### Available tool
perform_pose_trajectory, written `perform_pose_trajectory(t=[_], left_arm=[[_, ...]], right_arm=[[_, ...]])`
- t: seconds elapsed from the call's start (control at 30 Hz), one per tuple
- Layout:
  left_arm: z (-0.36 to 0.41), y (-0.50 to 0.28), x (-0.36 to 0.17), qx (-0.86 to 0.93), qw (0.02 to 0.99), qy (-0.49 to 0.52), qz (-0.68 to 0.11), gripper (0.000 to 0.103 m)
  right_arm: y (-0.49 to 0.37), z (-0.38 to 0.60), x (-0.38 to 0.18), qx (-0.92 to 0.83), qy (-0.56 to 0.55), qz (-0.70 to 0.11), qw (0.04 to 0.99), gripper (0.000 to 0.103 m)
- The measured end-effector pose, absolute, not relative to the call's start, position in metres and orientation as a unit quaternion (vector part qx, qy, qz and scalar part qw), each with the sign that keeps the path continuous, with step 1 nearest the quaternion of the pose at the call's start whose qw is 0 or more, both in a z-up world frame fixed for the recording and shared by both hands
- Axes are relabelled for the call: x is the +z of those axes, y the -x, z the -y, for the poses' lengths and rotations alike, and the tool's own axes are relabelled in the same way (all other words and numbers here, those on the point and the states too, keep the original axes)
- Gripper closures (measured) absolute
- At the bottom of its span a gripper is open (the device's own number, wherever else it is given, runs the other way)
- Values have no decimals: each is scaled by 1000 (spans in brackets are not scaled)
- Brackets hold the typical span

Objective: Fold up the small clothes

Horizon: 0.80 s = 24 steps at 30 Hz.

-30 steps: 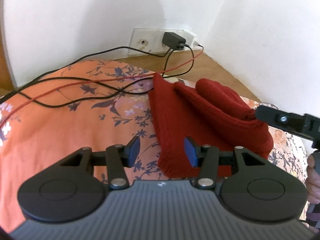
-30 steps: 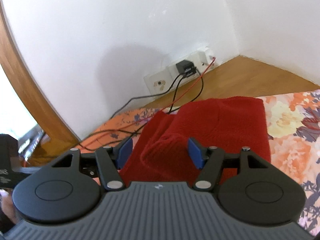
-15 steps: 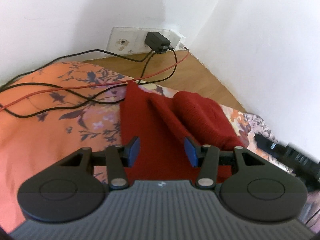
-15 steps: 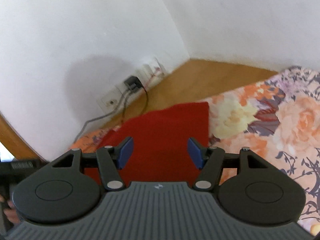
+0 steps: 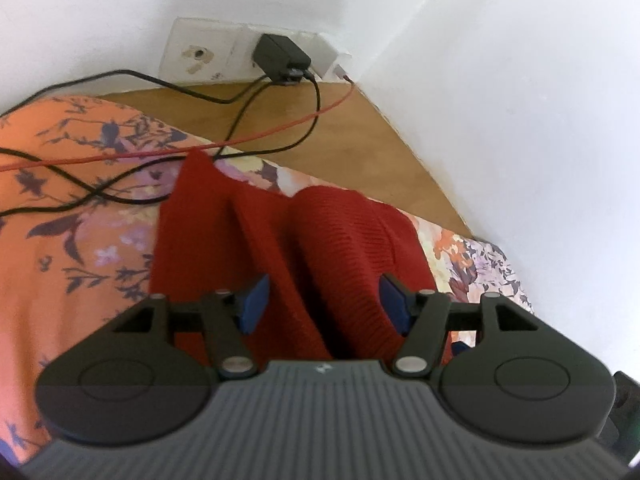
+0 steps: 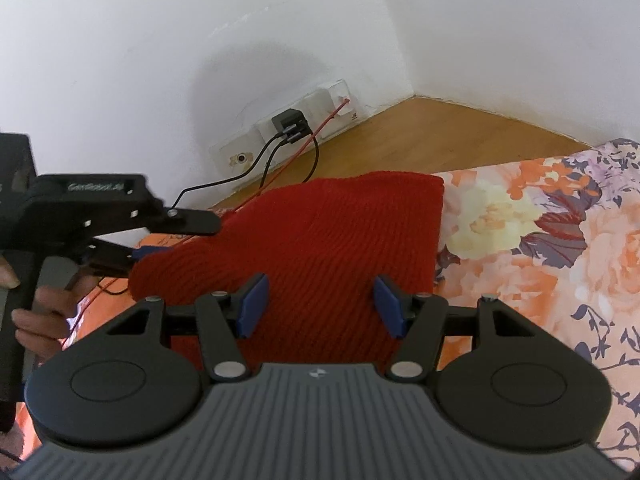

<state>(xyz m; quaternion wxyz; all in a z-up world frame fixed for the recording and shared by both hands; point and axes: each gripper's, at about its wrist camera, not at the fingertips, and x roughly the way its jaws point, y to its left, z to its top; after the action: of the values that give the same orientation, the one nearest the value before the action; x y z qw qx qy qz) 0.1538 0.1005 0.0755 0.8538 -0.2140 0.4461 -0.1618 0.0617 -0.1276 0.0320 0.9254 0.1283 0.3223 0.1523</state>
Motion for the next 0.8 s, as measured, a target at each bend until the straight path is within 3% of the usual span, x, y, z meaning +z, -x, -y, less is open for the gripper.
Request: perform_pose_trajectory(t=[0.3,0.5,0.57,0.67,0.73,0.8], left_arm=[[-71,-159,65,-161,851,195,-459,41],[-60,-156,58,-144,862,158,-460,43],[-59,-154,57,-143,865,155,-455,46],[-55,-151,59,-142,874,138,-443,59],[-53,-148,63,-144,881,126,-432,74],[-53,-146,66,-152,884,124,-425,77]], right_arm=[[-62,131,32,166,-128,-321,924,36],[-59,174,40,129,-207,-285,927,36],[-67,191,33,98,-230,-299,921,36],[-84,213,10,58,-260,-337,903,36],[-95,220,-8,58,-281,-362,887,36],[-99,220,-20,66,-293,-365,881,36]])
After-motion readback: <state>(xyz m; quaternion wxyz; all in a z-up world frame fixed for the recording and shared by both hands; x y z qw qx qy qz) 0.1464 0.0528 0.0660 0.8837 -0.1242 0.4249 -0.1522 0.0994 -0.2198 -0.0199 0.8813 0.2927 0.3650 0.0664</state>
